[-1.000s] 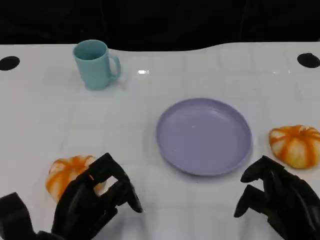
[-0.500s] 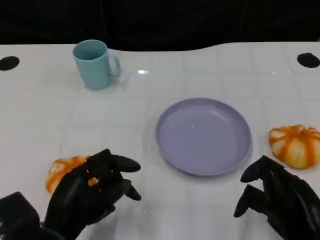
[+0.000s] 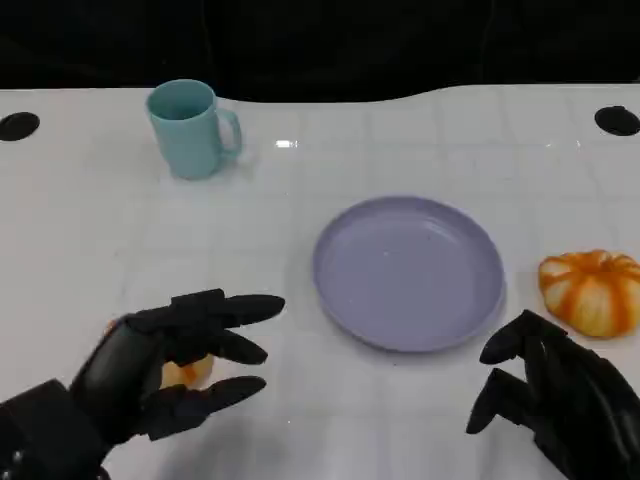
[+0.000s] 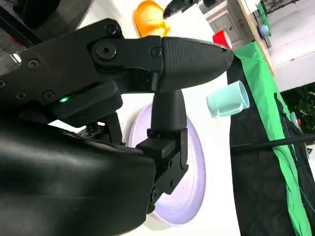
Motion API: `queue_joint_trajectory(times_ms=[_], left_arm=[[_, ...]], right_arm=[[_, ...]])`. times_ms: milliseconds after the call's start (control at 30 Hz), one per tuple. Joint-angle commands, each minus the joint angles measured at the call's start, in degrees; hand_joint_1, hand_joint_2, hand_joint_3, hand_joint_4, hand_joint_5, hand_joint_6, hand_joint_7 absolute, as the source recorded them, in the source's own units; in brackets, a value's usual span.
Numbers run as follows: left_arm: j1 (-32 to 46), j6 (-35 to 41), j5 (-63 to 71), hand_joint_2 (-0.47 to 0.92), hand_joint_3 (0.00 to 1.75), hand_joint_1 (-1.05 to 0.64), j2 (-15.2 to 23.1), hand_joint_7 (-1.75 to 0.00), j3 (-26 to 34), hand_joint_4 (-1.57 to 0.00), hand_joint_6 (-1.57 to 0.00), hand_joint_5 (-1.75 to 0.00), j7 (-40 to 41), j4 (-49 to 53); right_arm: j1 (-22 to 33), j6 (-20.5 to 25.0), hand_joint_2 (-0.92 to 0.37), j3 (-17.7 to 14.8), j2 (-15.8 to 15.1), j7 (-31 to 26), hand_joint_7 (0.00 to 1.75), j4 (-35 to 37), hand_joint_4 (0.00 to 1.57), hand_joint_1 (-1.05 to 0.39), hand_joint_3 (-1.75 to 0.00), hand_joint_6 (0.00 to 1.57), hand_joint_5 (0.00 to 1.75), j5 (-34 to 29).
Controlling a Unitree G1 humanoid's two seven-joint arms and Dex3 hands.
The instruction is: Grasp the bread from the table and place it into the plate.
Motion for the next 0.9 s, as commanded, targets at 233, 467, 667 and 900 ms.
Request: queue_joint_trajectory(times_ms=[233,467,667,900], left_arm=[[0.75,-3.84,24.85,0.92,0.06,-0.59,12.18,0.0,-0.53,-0.2,-0.42,-0.51,7.01,-8.77],[1.59,0.89,35.56,0.92,0.01,-0.55,15.85,0.0,-0.39,-0.09,-0.32,-0.3,6.9,-15.9],[1.86,5.8,43.88,0.9,0.0,-0.55,18.23,0.0,-1.9,-0.03,-0.27,-0.23,5.43,-20.17],[0.99,11.63,58.1,0.82,0.0,-0.52,19.63,0.0,-5.55,0.0,-0.2,-0.12,3.11,-22.51]], right_arm=[[0.52,0.69,-0.92,-0.22,-0.26,-0.35,1.73,-1.17,0.6,-0.5,-0.52,0.4,1.75,0.34],[0.52,-0.1,-0.92,-0.12,-0.37,-0.05,1.73,-0.91,0.6,-0.51,-0.52,0.4,1.75,0.0],[0.54,0.68,-0.92,-0.31,-0.22,-0.45,1.72,-1.22,0.6,-0.51,-0.5,0.4,1.75,0.35],[0.51,0.11,-0.92,-0.35,-0.32,0.08,1.73,-0.86,0.6,-0.5,-0.52,0.4,1.75,0.42]])
